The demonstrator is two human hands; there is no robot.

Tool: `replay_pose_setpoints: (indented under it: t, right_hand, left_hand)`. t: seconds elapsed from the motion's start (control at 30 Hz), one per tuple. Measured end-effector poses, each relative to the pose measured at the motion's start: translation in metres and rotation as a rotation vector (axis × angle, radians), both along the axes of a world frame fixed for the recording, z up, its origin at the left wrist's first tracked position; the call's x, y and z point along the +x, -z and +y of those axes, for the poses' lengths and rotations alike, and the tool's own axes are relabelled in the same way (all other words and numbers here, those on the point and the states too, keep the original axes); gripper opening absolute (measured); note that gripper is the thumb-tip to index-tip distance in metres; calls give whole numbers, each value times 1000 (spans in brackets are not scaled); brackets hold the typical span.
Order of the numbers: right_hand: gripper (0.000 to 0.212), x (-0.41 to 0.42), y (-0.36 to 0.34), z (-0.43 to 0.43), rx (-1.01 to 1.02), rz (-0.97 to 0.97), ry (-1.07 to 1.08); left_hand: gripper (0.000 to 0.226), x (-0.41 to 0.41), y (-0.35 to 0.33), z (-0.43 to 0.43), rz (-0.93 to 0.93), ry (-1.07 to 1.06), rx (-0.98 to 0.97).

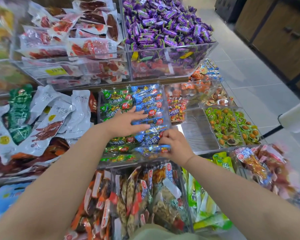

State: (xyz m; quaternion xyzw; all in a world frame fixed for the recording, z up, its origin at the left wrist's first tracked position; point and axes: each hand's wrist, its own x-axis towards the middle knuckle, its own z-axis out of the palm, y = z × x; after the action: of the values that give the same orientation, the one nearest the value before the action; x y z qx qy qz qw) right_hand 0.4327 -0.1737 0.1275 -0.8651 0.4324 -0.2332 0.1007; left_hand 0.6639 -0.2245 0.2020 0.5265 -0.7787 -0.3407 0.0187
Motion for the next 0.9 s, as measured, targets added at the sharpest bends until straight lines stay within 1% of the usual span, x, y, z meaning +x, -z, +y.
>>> replay_pose_setpoints:
  t: [0.07, 0.1, 0.17, 0.23, 0.27, 0.37, 0.47, 0.57, 0.6, 0.63, 0.7, 0.77, 0.83, 0.9]
  right_hand:
    - [48, -5, 2, 8, 105, -47, 1]
    - [56, -8, 1, 12, 200, -101, 24]
    - [73, -13, -1, 23, 393, -234, 157]
    - [81, -18, -2, 31, 434, -355, 285]
    - [81, -19, -5, 32, 425, -354, 289]
    - [83, -16, -14, 27, 437, -207, 195]
    - [86, -16, -16, 18, 462, -155, 171]
    - [106, -16, -14, 15, 520, -123, 111]
    - [112, -15, -16, 13, 503, -72, 96]
    - [116, -13, -17, 9, 439, 23, 86]
    - [122, -5, -22, -3, 258, 269, 82]
    - [129, 3, -26, -18, 180, 470, 76]
    - [130, 8, -27, -28, 194, 565, 67]
    - [129, 10, -26, -32, 210, 600, 57]
  left_hand:
    - [127, -10, 3, 12, -193, 85, -82]
    - [135, -15, 5, 17, -291, 121, -117]
    - [138, -27, 11, 23, -402, 159, -156]
    - [132, -37, 14, 23, -425, 195, -206]
    - [127, -42, 14, 23, -429, 213, -239]
    - [122, -52, 17, 24, -500, 231, -291]
    - [134, -62, 17, 24, -639, 215, -335]
    - [136, -67, 21, 25, -683, 209, -410]
    - [134, -67, 23, 25, -669, 212, -412]
    - [133, -66, 24, 26, -650, 215, -407]
    - [130, -63, 26, 26, -609, 221, -403]
    - [129, -60, 26, 24, -585, 232, -389]
    - [135, -56, 26, 19, -611, 244, -356]
    - [141, -53, 29, 13, -673, 225, -325]
